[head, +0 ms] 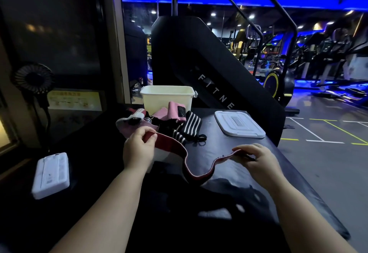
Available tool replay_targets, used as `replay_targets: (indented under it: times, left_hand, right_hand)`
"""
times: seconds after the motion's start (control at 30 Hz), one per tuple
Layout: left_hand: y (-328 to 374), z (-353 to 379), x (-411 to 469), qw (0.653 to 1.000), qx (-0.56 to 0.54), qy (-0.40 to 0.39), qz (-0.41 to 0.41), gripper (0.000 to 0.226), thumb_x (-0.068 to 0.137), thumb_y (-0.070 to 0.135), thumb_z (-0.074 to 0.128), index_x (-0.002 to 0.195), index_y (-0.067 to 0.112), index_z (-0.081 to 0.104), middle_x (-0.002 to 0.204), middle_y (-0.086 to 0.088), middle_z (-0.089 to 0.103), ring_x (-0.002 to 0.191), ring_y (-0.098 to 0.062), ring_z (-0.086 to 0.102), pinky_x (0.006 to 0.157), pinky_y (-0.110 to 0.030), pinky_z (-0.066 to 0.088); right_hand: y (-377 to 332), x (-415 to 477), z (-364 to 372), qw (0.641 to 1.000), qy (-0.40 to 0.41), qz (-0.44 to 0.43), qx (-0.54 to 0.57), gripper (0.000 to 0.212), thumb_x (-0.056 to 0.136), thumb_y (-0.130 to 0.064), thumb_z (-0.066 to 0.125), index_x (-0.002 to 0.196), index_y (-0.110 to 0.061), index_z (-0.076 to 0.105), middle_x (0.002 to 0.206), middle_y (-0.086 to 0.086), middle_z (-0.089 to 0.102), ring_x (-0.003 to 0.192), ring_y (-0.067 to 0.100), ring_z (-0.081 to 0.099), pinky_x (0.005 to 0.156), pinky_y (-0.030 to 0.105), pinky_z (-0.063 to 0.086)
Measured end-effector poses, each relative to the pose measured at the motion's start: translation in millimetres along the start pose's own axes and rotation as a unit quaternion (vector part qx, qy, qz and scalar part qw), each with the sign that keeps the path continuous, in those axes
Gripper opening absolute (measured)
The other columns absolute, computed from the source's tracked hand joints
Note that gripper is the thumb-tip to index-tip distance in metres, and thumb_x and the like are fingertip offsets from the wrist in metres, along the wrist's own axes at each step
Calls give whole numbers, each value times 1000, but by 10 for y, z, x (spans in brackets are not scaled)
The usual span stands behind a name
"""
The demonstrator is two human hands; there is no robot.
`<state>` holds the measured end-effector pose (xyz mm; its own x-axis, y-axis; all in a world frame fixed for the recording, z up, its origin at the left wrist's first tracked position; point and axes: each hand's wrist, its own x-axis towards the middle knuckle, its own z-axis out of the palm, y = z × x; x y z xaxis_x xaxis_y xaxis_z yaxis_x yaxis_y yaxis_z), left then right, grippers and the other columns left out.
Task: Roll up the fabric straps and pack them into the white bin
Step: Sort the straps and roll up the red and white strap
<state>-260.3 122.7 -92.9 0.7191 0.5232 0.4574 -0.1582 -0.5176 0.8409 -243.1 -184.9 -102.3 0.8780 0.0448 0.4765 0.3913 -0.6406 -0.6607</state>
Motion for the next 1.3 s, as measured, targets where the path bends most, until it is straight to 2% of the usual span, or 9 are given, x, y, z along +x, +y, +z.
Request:
replay_targets:
  times: [0.17,0.3,0.43,0.6,0.77,0.9,1.03,1.2,1.3]
  left_hand:
    - [-113,-73,-12,997,-21,-60,45,32,89,2,60,82,33,67,88,8,68,87,-11,61,76,-10,43]
    - [-237,-80,-74,988,-5,-147,36,44,90,-6,50,109,31,67,95,13,68,97,-10,61,90,-19,44]
    - [-131,-32,-223,977,-2,-211,10,53,84,-9,43,113,26,69,93,6,63,93,-12,59,78,-5,38]
    - [-147,88,-307,967,69,-243,29,37,84,50,40,97,39,73,104,7,69,109,-19,56,101,-38,43]
    - [-153,165,-408,947,226,-206,101,38,86,59,58,119,41,64,101,10,64,108,-17,52,97,-36,42]
    - [-227,176,-408,929,247,-246,126,40,97,42,46,136,51,46,107,14,62,118,-17,49,101,-42,38]
    - [-217,115,-422,951,156,-207,167,45,87,8,48,119,33,67,105,8,62,105,-19,59,97,-40,45]
    - [-187,-9,-493,956,80,-226,170,80,72,-17,39,127,36,62,121,25,60,116,6,54,105,-10,33]
    - [-183,-36,-503,940,60,-264,206,82,67,-19,36,119,35,68,117,30,60,118,10,53,108,-9,30]
  right_hand:
    - [175,-23,-58,995,26,-52,-85,19,69,-52,67,84,-43,76,82,-18,63,91,19,58,80,37,49]
    - [295,-98,-50,994,-70,-37,-75,17,71,-29,84,88,-28,80,81,-11,68,84,14,64,73,6,40]
    - [359,-162,9,987,-127,-31,-91,25,79,-20,80,97,-36,77,89,-13,69,92,9,61,77,4,35]
    - [306,-218,-2,986,-140,-46,-80,33,81,-14,75,102,-39,74,90,-14,67,94,5,56,80,5,32]
    - [343,-282,-4,994,-97,-45,-17,29,83,-25,76,93,-51,71,91,-16,66,93,5,62,82,17,44]
    - [360,-347,0,996,-50,-57,35,44,83,-18,76,87,-61,68,96,-20,66,94,4,64,83,15,45]
    - [427,-357,16,996,-45,-74,-9,59,86,-12,72,90,-70,62,101,-23,61,93,5,63,84,21,45]
    - [476,-364,11,995,-12,-90,-47,65,84,-8,73,82,-72,61,105,-26,57,87,5,62,83,28,47]
    - [502,-377,5,993,-6,-103,-54,71,84,-1,71,84,-72,61,106,-26,57,88,5,63,82,27,48]
